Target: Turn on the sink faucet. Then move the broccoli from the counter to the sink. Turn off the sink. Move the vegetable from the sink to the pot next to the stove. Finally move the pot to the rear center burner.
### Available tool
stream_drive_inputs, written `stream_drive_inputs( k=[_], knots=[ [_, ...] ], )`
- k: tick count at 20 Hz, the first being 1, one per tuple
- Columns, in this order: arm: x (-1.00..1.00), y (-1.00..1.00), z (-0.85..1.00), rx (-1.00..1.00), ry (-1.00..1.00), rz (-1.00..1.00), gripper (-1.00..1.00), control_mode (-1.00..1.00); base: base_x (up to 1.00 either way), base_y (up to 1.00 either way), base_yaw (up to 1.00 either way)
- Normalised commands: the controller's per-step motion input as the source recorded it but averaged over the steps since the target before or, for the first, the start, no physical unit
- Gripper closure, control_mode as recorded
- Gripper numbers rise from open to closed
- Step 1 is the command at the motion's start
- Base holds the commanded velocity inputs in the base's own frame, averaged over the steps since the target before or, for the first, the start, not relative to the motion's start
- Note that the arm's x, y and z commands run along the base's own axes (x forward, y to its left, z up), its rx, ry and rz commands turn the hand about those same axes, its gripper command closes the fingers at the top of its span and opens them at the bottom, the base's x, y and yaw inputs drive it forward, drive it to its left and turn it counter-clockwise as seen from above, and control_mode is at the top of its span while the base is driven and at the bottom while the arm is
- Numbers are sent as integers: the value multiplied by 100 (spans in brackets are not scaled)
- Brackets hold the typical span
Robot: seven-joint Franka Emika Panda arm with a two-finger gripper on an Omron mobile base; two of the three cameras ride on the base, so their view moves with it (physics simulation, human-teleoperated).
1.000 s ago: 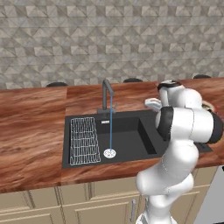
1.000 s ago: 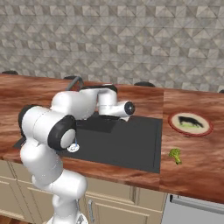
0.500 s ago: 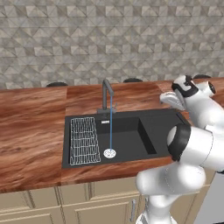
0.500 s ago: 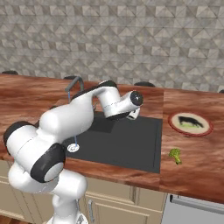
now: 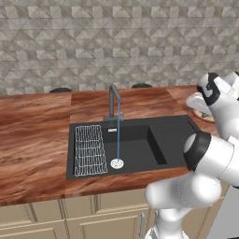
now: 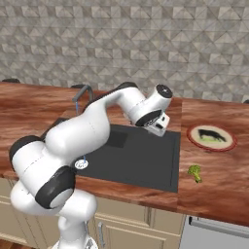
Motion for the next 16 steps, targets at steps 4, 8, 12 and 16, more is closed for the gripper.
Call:
stream_drive_inputs(
  k=[4, 8, 12, 16],
  knots=[
    [-54, -70, -40, -10, 18, 0, -100, -100, 0, 0, 0],
    [-48, -83, -49, -8, 13, 0, -100, -100, 0, 0, 0],
    [-41, -88, -50, -5, 10, 2, -100, -100, 0, 0, 0],
    [-29, -90, -14, 0, 0, 3, -100, -100, 0, 0, 0]
  ],
)
